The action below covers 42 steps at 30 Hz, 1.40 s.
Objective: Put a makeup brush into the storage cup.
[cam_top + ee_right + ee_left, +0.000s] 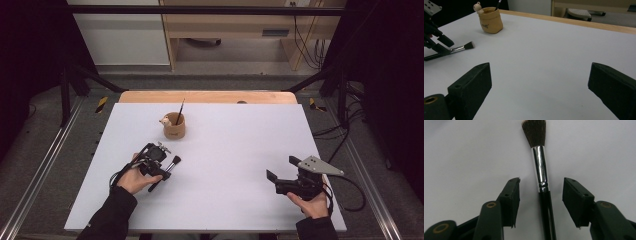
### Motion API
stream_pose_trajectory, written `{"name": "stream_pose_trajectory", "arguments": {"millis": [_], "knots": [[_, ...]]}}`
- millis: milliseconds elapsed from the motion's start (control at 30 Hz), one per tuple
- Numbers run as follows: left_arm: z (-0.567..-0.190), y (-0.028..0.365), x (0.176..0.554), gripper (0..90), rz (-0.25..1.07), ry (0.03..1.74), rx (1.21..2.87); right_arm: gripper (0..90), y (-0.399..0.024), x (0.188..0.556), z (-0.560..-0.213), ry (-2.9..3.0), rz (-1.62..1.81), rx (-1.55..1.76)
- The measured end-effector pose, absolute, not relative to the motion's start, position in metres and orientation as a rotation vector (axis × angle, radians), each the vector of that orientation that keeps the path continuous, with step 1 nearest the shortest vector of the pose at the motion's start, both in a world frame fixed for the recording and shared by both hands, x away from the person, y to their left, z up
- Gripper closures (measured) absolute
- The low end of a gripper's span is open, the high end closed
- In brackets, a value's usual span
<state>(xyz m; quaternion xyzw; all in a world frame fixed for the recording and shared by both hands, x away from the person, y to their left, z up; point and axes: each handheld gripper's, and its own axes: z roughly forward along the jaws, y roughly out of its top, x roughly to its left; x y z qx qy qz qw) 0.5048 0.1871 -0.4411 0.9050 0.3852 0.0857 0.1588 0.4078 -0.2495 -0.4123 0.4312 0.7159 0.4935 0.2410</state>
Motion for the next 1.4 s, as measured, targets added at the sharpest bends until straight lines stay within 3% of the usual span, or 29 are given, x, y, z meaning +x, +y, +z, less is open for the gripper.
{"name": "stream_pose_trajectory", "arguments": {"millis": [333, 1033, 1400], "knots": [[-0.446, 0.179, 0.508, 60.6, 0.2, 1.097, 2.619, 5.6, -0.249, 0.407, -0.412, 1.962, 1.351, 1.181], [-0.445, 0.177, 0.511, 76.6, 0.171, 1.133, 2.626, 5.6, -0.247, 0.408, -0.412, 1.969, 1.344, 1.177], [-0.445, 0.175, 0.51, 77.5, 0.177, 1.116, 2.639, 5.6, -0.248, 0.407, -0.412, 1.967, 1.346, 1.178]]}}
